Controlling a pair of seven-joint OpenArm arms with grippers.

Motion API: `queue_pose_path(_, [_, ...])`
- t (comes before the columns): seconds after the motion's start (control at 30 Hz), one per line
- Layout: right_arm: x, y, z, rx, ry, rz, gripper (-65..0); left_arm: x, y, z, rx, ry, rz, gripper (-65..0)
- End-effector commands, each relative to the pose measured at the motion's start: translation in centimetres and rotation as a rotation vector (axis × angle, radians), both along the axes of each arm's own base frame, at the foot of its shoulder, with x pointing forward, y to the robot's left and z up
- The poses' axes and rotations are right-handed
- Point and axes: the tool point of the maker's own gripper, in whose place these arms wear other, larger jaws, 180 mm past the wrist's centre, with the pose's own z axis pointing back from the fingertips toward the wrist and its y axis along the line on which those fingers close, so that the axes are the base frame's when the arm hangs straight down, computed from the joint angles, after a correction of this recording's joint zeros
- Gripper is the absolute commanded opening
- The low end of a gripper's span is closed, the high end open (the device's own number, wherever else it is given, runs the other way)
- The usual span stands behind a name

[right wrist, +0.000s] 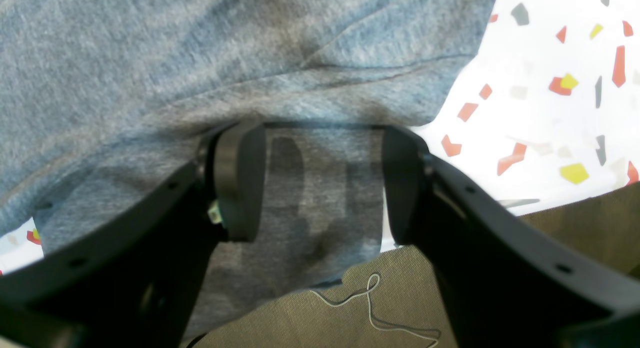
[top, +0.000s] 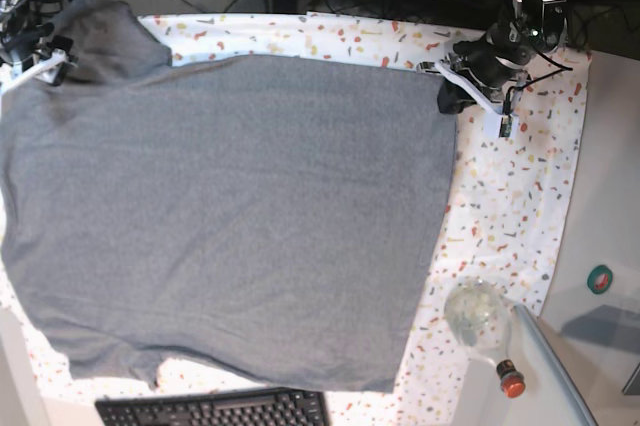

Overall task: Layout the t-shirt on the table in an organized manner, then fold the t-shirt properly
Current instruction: 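Hold the shirt edges taut with both grippers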

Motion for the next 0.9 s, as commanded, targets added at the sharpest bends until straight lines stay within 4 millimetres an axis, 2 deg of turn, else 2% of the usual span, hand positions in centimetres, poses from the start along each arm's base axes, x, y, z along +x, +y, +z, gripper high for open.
queue_pose_path(0.0, [0.6,-0.7,0.8,-0.021,-0.028,0.003,-30.2,0.5,0.3,0.7,-0.001,-0.029,0.001,-65.0])
queue_pose_path(0.3, [0.6,-0.7,0.8,-0.021,-0.029,0.003,-30.2,0.4,0.3,0.6,-0.001,-0.028,0.001,-65.0])
queue_pose_path(0.5, [0.6,-0.7,0.8,-0.023,-0.029,0.003,-30.2,-0.3,0.6,-0.6,-0.007,0.009,0.018,-65.0])
queue_pose_path(0.87, [0.6,-0.7,0.8,-0.023,-0.029,0.003,-30.2,-0.3,0.6,-0.6,-0.009,0.008,0.019,-65.0])
